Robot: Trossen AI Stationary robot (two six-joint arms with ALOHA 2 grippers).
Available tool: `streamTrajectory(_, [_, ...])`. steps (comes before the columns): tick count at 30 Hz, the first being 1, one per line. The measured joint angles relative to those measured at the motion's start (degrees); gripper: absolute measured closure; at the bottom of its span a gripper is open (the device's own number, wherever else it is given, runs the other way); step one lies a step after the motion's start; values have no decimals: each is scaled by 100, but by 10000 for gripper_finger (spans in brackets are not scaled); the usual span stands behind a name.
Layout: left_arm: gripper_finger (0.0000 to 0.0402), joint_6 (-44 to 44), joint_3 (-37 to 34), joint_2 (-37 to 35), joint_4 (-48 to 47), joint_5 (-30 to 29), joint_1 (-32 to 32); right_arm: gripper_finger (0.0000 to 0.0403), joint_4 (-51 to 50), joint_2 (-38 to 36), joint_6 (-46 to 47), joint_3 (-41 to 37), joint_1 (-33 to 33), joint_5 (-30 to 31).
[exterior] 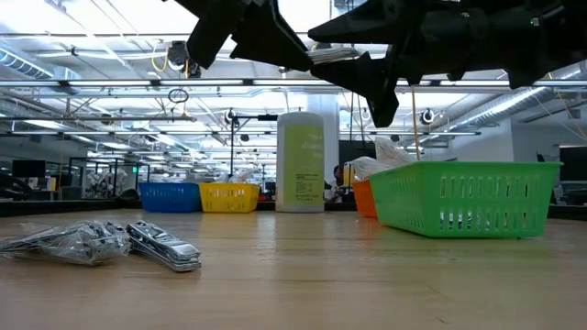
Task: Pick & Place Travel size toiletries
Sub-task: Put the nail cutter into the green bin
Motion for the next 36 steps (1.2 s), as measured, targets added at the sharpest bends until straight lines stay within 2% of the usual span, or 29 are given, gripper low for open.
streamTrajectory(25, [366, -306, -20, 24, -240, 5, -86, 235, 229, -26, -199, 26, -142, 1])
streamTrajectory(36, [366, -229, -20, 22, -219, 19, -85, 305, -33, -19, -137, 22, -149, -252])
